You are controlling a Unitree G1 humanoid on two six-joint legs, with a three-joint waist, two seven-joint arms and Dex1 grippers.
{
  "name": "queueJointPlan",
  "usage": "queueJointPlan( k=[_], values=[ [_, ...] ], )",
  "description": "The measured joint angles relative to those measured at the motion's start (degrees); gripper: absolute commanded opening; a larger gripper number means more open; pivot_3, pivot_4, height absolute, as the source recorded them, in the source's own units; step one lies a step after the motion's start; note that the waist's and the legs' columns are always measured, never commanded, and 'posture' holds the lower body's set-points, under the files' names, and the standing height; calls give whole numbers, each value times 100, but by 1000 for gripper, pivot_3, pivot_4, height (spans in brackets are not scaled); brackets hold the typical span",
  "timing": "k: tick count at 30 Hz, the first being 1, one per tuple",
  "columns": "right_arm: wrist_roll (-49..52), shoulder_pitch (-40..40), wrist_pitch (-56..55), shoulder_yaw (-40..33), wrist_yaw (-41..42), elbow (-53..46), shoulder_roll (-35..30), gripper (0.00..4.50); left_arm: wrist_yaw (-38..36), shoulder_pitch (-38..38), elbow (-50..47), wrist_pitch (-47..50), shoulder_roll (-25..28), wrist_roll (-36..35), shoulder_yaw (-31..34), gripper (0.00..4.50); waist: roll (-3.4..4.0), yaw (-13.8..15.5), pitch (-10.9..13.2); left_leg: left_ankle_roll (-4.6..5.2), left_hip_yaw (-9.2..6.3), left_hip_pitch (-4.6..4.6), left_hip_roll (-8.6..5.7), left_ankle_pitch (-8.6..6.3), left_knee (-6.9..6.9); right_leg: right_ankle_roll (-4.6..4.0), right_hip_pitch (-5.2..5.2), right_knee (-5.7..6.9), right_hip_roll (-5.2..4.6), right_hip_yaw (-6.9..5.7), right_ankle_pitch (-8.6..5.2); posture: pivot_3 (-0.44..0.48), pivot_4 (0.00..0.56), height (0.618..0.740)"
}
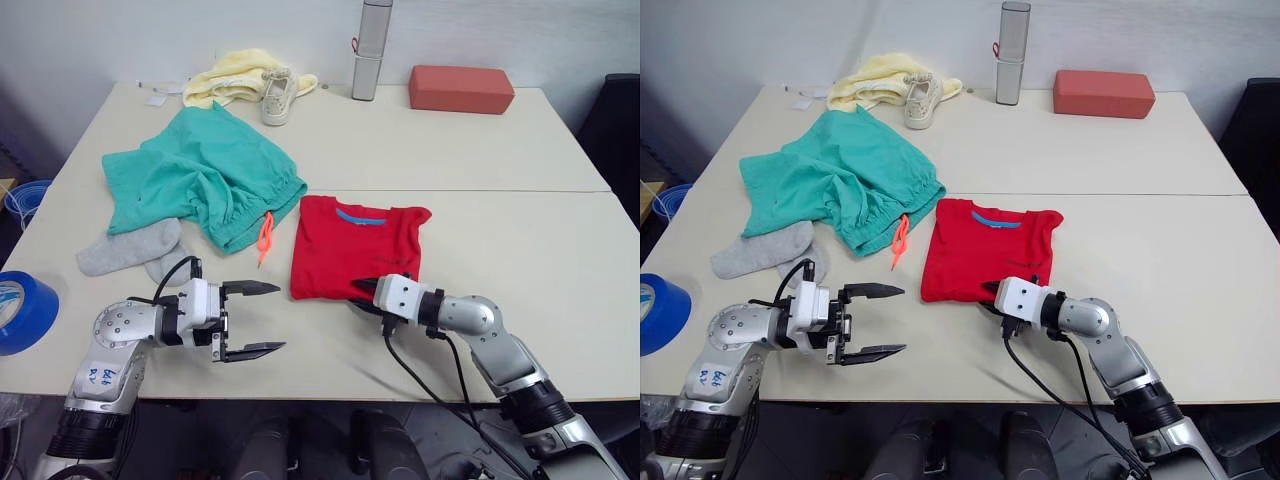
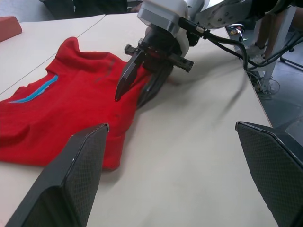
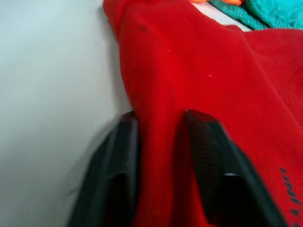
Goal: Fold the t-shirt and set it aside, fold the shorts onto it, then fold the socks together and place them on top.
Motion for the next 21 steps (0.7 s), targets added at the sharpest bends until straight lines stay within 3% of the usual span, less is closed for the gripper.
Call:
queueJointPlan(
  k=[1,6,12,18,21],
  values=[
    [5,15,6,-2,19,-12,-28,27,-20,2,-1,-18,4,-9,0,4500,0,0,0,0,0,0,0,0,0,0,0,0,0,0,0,0,150,740],
    [264,372,168,-107,330,-467,-360,8,-123,140,-85,-65,64,-107,34,4500,0,0,0,3,-1,-2,0,-3,-4,-1,0,-8,0,-1,-1,0,150,740],
    [753,1529,821,-248,776,-1895,-985,8,34,492,-786,308,115,-542,210,4500,0,7,0,4,-4,-2,0,-3,-14,-1,2,-18,0,-2,-1,0,150,740],
    [1145,2208,1381,-408,639,-2738,-1026,8,357,951,-1270,692,132,-742,400,4500,0,7,0,2,-5,1,3,-2,-15,-4,3,-14,1,-2,-3,0,150,740],
    [1293,2258,1481,-493,595,-2823,-1025,992,418,975,-1321,715,137,-741,414,4500,-1,22,0,3,-6,1,3,-3,-15,-5,3,-15,1,-1,-3,0,150,740]
  ],
)
